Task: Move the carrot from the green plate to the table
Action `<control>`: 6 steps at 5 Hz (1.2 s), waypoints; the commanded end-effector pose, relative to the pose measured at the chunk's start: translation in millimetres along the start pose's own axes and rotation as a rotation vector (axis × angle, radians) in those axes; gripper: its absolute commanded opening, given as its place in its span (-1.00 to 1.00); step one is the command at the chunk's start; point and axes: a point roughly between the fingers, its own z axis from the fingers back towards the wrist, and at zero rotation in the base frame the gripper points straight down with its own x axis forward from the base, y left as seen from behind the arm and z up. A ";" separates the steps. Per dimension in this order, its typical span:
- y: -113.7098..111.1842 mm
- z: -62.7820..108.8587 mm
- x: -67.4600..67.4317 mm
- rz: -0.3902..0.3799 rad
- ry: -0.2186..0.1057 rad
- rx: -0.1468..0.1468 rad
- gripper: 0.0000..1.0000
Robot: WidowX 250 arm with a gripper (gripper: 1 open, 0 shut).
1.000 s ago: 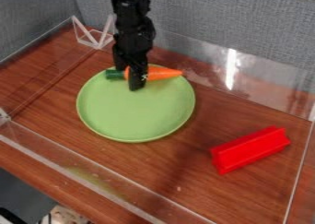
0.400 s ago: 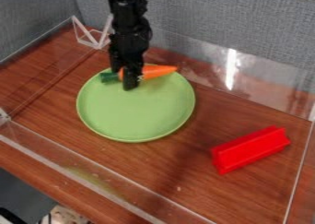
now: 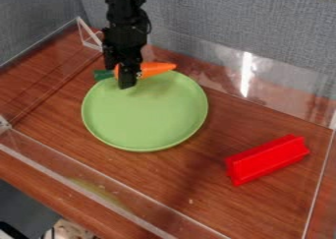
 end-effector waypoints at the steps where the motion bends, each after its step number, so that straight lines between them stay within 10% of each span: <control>1: 25.4 40.9 -6.4 0.062 -0.074 0.075 -1.00; 6: 63.2 -18.0 -28.8 0.234 -0.056 -0.025 -1.00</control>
